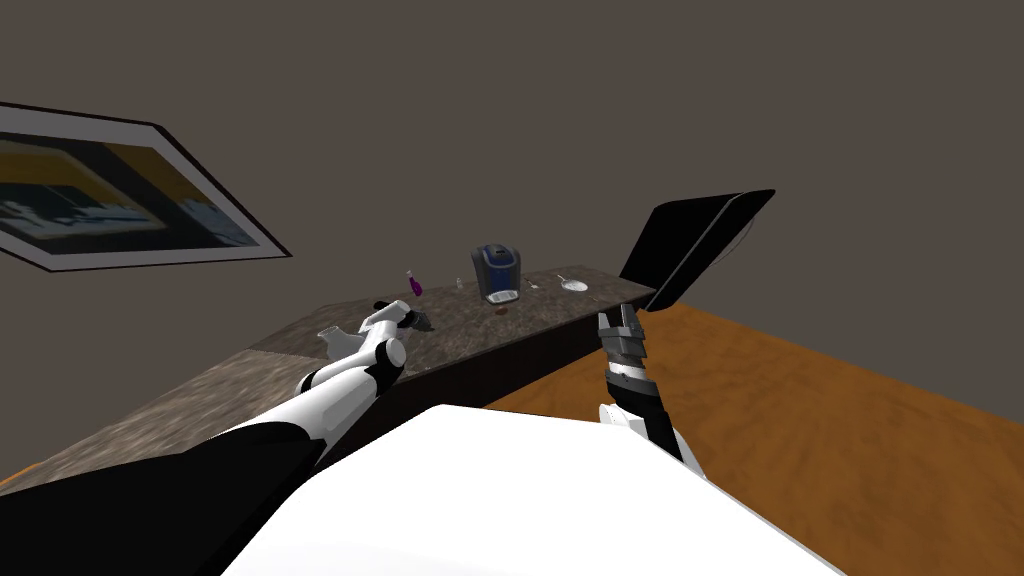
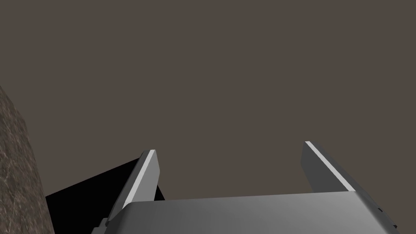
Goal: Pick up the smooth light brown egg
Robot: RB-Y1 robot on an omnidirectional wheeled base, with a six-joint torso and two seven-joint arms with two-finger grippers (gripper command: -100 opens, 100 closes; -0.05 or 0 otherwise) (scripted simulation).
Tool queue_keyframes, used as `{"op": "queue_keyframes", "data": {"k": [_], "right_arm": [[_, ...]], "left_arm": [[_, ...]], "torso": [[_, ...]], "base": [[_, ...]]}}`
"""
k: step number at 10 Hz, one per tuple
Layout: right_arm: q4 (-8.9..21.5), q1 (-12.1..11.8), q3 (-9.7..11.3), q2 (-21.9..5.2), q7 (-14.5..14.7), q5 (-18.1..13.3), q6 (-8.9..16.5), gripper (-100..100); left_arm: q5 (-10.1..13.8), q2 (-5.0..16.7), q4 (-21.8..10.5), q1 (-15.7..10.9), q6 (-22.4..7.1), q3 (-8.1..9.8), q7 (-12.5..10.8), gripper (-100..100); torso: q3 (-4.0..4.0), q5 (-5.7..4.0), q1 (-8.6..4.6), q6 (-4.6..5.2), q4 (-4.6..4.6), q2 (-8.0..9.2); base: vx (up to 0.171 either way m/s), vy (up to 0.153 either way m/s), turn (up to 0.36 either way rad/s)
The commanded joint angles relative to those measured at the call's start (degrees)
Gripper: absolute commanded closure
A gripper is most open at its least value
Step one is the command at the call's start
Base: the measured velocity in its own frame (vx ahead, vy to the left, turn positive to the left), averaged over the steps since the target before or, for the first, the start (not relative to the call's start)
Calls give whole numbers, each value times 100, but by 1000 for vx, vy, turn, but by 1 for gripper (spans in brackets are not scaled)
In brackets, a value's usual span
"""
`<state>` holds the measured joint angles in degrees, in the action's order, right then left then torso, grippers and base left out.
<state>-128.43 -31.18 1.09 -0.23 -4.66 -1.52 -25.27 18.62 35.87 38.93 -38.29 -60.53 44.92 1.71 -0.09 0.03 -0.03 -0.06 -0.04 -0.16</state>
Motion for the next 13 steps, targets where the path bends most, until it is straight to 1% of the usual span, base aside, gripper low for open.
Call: {"op": "queue_keyframes", "data": {"k": [1, 4, 5, 7, 9, 11, 13], "right_arm": [[0, 0, 0, 0, 0, 0, 0, 0], [0, 0, 0, 0, 0, 0, 0, 0], [0, 0, 0, 0, 0, 0, 0, 0], [0, -1, 0, 0, 0, 0, 0, 0], [0, -1, 0, 0, 0, 0, 0, 0], [0, 0, 0, 0, 0, 0, 0, 0], [0, 0, 0, 0, 0, 0, 0, 0]], "left_arm": [[0, 0, 0, 0, 0, 0, 0, -100], [0, 0, 0, 0, 0, 0, 0, -100], [-20, 101, -88, 43, -6, 187, 97, -100], [-48, 219, -194, 78, -79, 400, 199, -100], [-80, 338, -305, 86, -257, 605, 284, -100], [-110, 437, -399, 47, -548, 753, 330, -100], [-120, 473, -433, 6, -730, 795, 333, -100]], "torso": [[0, 0, 0, 0, 0, 0], [0, -1, -3, 0, 0, -1], [0, 0, 2, -1, 0, 0], [-6, -3, -17, -2, -2, -11], [-9, -4, -18, 1, -4, -16], [-6, -4, -17, 3, -2, -10], [0, -3, -11, 2, 0, 1]], "base": [[-1, 5, 15], [0, 1, 3], [25, -18, 102], [46, -58, 75], [41, -45, 4], [10, -36, -63], [-11, -16, -62]]}}
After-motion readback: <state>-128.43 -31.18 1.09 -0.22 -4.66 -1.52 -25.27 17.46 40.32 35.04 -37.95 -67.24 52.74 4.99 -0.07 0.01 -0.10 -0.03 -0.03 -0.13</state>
